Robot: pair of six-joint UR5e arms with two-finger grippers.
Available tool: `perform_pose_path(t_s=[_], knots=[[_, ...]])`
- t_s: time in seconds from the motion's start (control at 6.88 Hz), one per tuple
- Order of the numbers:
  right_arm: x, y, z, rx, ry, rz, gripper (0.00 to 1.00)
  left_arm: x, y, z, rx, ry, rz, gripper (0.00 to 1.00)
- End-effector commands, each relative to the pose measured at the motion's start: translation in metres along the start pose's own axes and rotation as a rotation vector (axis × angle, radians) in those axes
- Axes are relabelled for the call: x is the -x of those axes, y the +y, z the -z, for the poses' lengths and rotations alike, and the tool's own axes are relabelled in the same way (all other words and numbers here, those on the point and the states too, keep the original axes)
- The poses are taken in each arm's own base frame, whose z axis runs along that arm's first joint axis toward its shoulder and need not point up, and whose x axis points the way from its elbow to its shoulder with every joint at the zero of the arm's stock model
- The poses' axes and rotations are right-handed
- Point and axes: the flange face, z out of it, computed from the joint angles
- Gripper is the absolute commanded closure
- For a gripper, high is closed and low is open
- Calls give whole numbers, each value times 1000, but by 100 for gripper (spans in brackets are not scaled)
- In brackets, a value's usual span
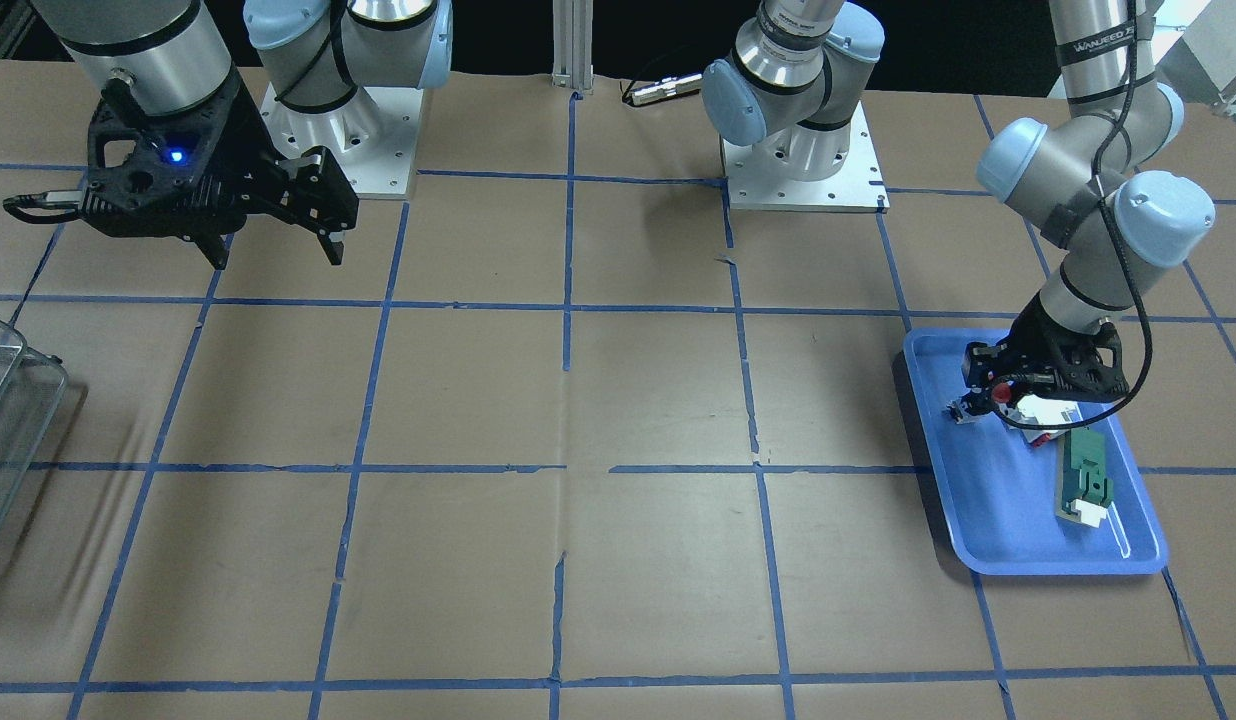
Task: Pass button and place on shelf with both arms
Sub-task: 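Close the left gripper on the red push button in the tray, then lift the red button with the left gripper while the right gripper approaches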
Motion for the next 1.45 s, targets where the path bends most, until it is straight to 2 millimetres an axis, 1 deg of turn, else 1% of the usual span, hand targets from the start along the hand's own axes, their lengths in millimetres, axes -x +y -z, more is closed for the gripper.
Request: perform_pose_path(t_s=[0.0,0.15,0.29,0.44,0.58,0.73,0.87,1.02,1.16,1.31], knots=[[0,0,0,0,0,0,0,-5,-8,30,-23,-1,-26,65],[0,0,0,0,0,0,0,-6,-23,67,-17,65,-32,65],[0,0,0,0,-1,0,0,-19,-42,109,0,187,-45,66],[-3,-1,0,0,-1,-3,0,-42,-63,153,2,267,-83,71],[-8,-3,0,-1,-10,-12,0,-84,-79,188,-14,361,-141,74],[-9,-4,2,-6,-5,17,0,-113,-88,200,-49,493,-153,75],[-15,-7,3,-21,-11,80,0,-132,-95,197,-116,658,-123,82],[-24,-10,2,-28,-29,108,0,-141,-93,191,-115,725,-104,96],[-26,-17,-2,-43,-147,124,0,-164,-95,191,-132,811,-108,100],[-24,-41,-13,-137,-226,186,0,-187,-97,190,-137,859,-129,100]])
